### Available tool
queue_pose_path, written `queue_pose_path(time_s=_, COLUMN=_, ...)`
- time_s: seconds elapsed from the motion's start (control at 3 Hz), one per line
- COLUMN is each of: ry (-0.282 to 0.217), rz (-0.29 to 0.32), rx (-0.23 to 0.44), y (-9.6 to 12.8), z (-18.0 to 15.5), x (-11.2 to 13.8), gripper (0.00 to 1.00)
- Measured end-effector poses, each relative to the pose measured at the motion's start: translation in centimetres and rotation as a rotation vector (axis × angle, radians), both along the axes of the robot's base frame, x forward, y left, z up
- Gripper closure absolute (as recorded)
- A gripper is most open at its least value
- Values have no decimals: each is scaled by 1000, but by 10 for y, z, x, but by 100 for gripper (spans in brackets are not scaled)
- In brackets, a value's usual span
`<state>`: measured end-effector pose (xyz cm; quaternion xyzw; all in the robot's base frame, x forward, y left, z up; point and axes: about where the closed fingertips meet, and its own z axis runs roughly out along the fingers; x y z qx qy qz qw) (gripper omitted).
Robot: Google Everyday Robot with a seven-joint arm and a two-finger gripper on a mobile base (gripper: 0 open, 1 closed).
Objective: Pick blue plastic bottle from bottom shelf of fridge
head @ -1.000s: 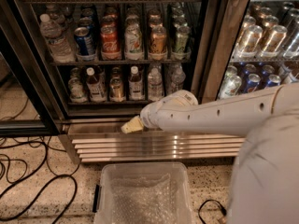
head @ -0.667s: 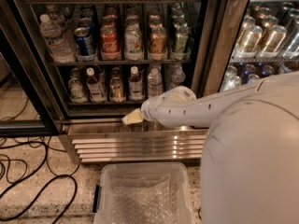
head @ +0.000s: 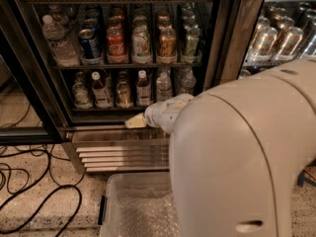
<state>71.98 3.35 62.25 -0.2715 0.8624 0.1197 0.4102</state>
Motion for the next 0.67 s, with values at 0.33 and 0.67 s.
queue_pose_path(time_s=0.33, ry=-3, rz=2, rx=5, y=2, z=1, x=0, gripper=0)
queue_pose_path(time_s=0.67, ry=-17, rz=-24, rx=38, y=7, z=-3, x=12, gripper=0)
